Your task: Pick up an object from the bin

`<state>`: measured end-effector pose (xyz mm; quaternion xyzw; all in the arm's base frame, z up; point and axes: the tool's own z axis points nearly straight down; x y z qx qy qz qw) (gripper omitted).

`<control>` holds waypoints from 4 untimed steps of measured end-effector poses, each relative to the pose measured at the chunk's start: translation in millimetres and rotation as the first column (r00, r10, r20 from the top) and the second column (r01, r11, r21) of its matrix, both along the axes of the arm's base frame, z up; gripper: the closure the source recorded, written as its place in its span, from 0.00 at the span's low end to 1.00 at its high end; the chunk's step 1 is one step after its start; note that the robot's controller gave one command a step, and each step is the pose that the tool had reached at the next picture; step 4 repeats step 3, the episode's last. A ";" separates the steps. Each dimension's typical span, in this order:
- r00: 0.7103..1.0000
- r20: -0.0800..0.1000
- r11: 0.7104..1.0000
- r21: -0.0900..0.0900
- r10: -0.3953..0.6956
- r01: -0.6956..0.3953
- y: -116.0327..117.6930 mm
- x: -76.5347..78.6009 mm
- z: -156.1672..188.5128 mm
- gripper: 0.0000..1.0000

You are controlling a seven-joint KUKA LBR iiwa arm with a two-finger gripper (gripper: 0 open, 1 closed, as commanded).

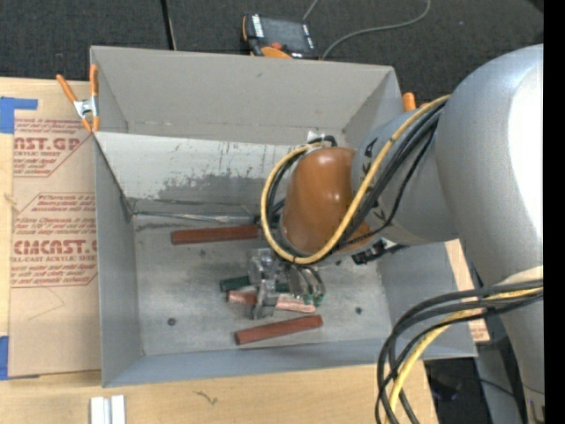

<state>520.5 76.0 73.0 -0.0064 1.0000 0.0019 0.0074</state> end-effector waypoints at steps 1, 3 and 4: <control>1.000 -0.007 1.000 -0.002 0.000 0.000 0.5 1.8 70.3 1.00; 1.000 -0.013 1.000 -0.002 0.000 0.000 1.7 2.8 93.5 1.00; 1.000 -0.013 1.000 -0.002 0.000 0.000 1.7 2.8 93.5 1.00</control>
Offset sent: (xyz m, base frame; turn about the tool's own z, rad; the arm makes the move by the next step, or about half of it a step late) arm 0.0000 -0.0002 0.0663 0.0000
